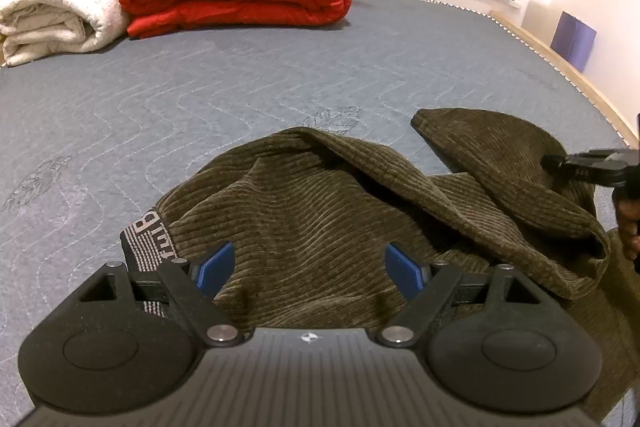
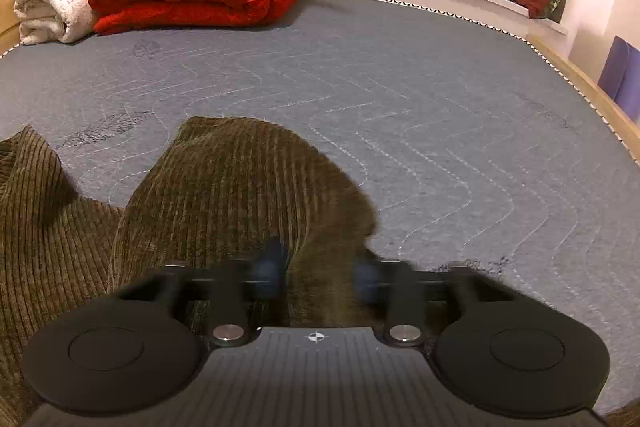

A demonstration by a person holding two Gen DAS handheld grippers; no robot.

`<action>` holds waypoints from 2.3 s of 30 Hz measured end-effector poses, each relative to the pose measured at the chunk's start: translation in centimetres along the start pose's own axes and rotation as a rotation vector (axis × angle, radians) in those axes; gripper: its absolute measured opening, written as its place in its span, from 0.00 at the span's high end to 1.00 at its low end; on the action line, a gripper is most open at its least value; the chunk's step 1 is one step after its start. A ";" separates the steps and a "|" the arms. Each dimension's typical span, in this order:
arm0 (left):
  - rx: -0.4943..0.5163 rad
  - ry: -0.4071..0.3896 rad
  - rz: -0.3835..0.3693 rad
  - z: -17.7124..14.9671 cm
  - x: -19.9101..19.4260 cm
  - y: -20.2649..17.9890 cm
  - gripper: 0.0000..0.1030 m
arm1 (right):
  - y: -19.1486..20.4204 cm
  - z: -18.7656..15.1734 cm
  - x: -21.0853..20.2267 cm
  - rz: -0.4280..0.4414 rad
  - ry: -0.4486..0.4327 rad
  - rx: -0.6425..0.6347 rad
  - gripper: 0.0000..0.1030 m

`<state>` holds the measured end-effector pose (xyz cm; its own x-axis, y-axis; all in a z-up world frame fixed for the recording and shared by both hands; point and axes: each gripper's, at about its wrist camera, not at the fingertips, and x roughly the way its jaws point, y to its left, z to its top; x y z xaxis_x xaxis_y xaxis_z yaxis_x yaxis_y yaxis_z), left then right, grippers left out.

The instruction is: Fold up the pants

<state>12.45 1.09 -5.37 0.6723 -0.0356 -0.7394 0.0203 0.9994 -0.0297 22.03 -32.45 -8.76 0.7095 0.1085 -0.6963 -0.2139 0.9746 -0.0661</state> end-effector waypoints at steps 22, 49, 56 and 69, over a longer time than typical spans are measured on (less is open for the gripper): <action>0.012 -0.002 -0.001 -0.3 -0.2 -0.2 0.16 | -15.7 -6.6 -5.2 -0.376 -0.159 1.190 0.54; 0.001 -0.002 0.004 0.0 0.1 -0.1 0.16 | 0.4 -4.9 1.1 0.173 0.149 0.914 0.59; -0.013 -0.016 -0.002 0.2 -0.5 0.5 0.16 | 2.5 -5.0 -0.3 0.090 0.098 0.871 0.94; -0.024 -0.019 0.004 0.5 -0.5 1.0 0.16 | 7.8 -6.0 -6.7 -0.033 0.027 0.868 0.94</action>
<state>12.44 2.09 -4.69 0.6860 -0.0309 -0.7269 -0.0004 0.9991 -0.0429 11.59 -26.78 -8.86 0.6881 0.0838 -0.7207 0.4020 0.7828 0.4749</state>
